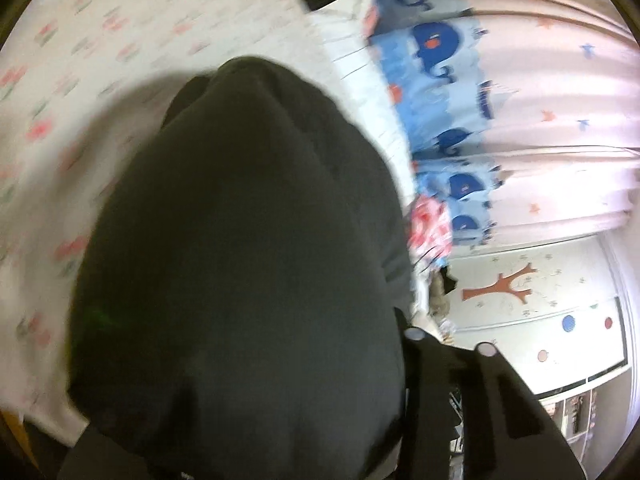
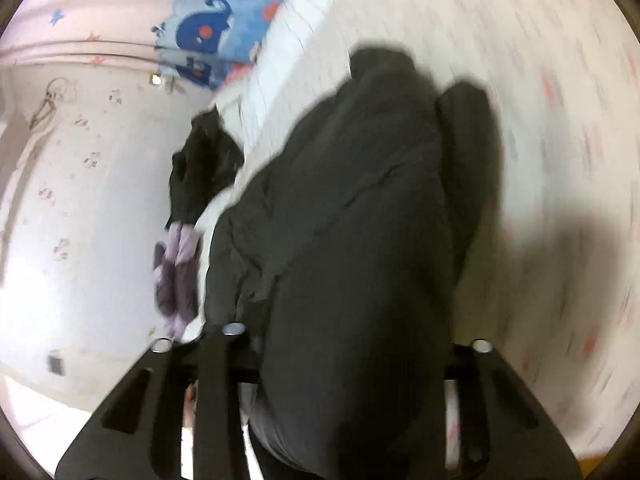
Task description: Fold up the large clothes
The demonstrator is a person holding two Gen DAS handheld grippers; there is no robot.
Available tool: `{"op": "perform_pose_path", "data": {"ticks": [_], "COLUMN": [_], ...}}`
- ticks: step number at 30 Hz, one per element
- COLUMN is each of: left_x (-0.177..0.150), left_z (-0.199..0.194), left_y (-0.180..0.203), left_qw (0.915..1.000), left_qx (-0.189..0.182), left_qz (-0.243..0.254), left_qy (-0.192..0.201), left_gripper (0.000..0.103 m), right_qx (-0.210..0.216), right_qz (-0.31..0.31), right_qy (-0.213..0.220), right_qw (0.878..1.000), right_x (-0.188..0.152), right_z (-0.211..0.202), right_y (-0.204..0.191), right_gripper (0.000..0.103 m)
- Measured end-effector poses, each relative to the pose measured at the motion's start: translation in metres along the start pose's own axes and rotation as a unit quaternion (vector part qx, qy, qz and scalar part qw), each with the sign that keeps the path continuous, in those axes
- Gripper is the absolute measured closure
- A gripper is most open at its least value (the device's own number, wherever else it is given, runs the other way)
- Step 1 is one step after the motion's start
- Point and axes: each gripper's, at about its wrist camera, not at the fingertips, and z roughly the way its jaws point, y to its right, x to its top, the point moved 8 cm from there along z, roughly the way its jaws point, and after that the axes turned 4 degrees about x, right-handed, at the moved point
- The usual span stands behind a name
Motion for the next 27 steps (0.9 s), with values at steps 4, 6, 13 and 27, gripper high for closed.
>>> {"op": "perform_pose_path", "data": {"ticks": [4, 6, 13, 27], "left_x": [-0.014, -0.028, -0.037, -0.027], "left_z": [-0.006, -0.012, -0.035, -0.020], "left_y": [0.004, -0.014, -0.056, -0.050], "left_qw": [0.9998, 0.9996, 0.9996, 0.9987], "left_qx": [-0.004, -0.002, -0.001, 0.018], "left_qz": [0.020, 0.025, -0.002, -0.047], "left_qy": [-0.001, -0.015, -0.028, -0.008], "left_gripper": [0.067, 0.067, 0.025, 0.009], "right_qx": [-0.059, -0.098, -0.172, -0.263], "right_qz": [-0.032, -0.042, -0.146, -0.351], "right_qy": [-0.043, -0.080, 0.064, -0.087], "right_qw": [0.997, 0.991, 0.972, 0.895], "right_x": [-0.011, -0.028, -0.016, -0.010], "right_z": [0.000, 0.000, -0.069, 0.248], "right_y": [0.008, 0.027, -0.010, -0.086], "right_gripper": [0.070, 0.061, 0.038, 0.006]}}
